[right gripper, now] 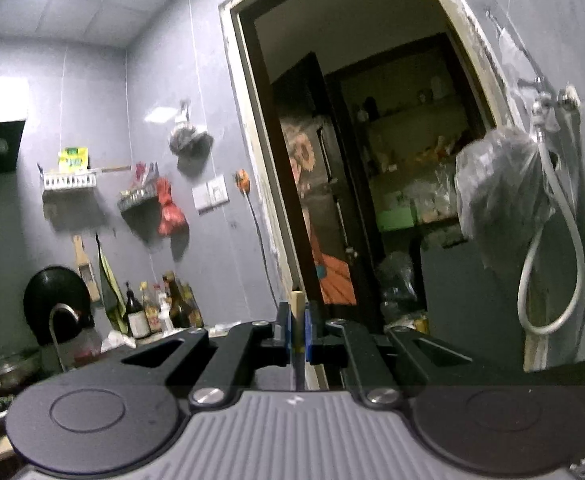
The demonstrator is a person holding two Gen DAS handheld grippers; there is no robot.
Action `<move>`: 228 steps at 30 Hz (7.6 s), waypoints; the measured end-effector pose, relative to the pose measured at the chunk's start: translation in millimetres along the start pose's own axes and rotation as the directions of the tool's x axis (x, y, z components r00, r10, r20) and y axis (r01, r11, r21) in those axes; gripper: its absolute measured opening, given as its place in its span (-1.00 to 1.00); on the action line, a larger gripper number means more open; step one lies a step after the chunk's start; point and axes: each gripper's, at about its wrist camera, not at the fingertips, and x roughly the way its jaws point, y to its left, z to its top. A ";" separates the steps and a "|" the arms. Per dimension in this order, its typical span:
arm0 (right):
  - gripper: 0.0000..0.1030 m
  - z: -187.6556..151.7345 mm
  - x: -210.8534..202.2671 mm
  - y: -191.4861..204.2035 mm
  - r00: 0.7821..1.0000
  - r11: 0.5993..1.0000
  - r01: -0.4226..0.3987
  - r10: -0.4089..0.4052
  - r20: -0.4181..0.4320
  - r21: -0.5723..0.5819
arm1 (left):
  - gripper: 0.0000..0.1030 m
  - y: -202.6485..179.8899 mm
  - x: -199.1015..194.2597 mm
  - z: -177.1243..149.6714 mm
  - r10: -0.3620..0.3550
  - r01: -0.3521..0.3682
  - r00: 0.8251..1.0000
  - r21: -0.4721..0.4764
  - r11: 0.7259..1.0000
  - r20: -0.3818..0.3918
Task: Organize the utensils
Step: 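Lower the chopsticks into the holder and open the right tool, then move the right tool back down over the remaining utensils, then reach the right tool toward the metal fork on the table, then grasp the metal fork with the right tool and lift it over the holder, then lower the fork into the holder and open the right tool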
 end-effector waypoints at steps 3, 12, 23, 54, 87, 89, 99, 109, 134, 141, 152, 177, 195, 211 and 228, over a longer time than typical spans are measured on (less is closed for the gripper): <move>-0.86 -15.5 -2.0 0.1 0.999 1.000 0.005 -0.006 -0.040 -0.016 | 0.49 1.2 -0.1 0.1 -0.001 0.001 1.000 0.002 1.000 0.000; -0.82 -47.8 -23.8 0.7 0.990 1.000 0.002 -0.003 -0.144 -0.005 | 0.49 3.8 1.6 -1.5 -0.004 0.004 1.000 0.005 1.000 0.000; 0.76 -52.4 -94.9 -31.9 0.973 0.968 0.216 -0.202 -0.111 0.131 | 0.49 3.6 0.2 -0.6 -0.004 0.004 1.000 0.012 1.000 -0.006; 0.98 -177.3 -164.7 -140.6 0.723 0.635 0.685 -0.534 -0.438 0.357 | 0.50 -0.2 4.2 11.1 0.027 -0.027 0.998 0.007 1.000 -0.064; -0.15 -195.8 -149.9 -152.1 0.728 0.590 0.685 -0.572 -0.378 0.426 | 0.52 -6.6 9.0 11.5 0.046 -0.044 0.996 0.030 0.999 -0.077; -0.27 -196.5 -149.0 -151.8 0.724 0.590 0.690 -0.575 -0.382 0.419 | 0.52 -6.7 9.0 11.5 0.046 -0.044 0.996 0.031 0.999 -0.077; -0.64 -199.0 -146.8 -152.7 0.709 0.595 0.706 -0.592 -0.383 0.385 | 0.53 -6.6 9.8 11.5 0.047 -0.044 0.996 0.033 0.998 -0.077; -0.74 -196.4 -149.9 -151.1 0.718 0.600 0.696 -0.598 -0.356 0.396 | 0.53 -6.4 11.4 10.5 0.046 -0.043 0.996 0.036 0.998 -0.078; -0.96 -135.1 -142.0 -116.3 0.757 0.715 0.652 -0.603 -0.251 0.250 | 0.52 -5.5 10.2 8.2 0.033 -0.030 0.997 0.044 0.999 -0.068; -0.96 -123.7 -137.3 -108.0 0.747 0.719 0.662 -0.611 -0.263 0.211 | 0.51 -5.0 10.2 8.0 0.026 -0.023 0.998 0.043 0.999 -0.063; -0.96 -97.7 -132.6 -95.3 0.750 0.742 0.655 -0.613 -0.251 0.144 | 0.49 -1.5 9.7 8.0 0.007 -0.007 0.999 0.014 1.000 -0.043; -0.96 33.8 -144.2 -7.2 0.912 0.911 0.411 -0.410 0.030 -0.025 | 0.49 1.9 11.9 7.9 0.004 -0.004 0.999 -0.005 1.000 -0.037; -0.96 16.3 -92.7 58.1 0.971 0.942 0.194 -0.223 -0.080 -0.274 | 0.49 1.9 11.6 6.7 0.003 -0.004 0.999 -0.007 1.000 -0.037; -0.18 -32.9 -77.6 83.3 0.959 0.944 0.093 -0.171 -0.227 -0.315 | 0.49 3.8 14.0 6.1 0.008 -0.008 0.999 -0.009 1.000 -0.048; 0.95 -55.5 -161.8 -4.0 0.815 0.858 0.489 -0.514 -0.267 -0.159 | 0.48 2.2 14.9 7.5 0.007 -0.007 0.999 0.001 1.000 -0.053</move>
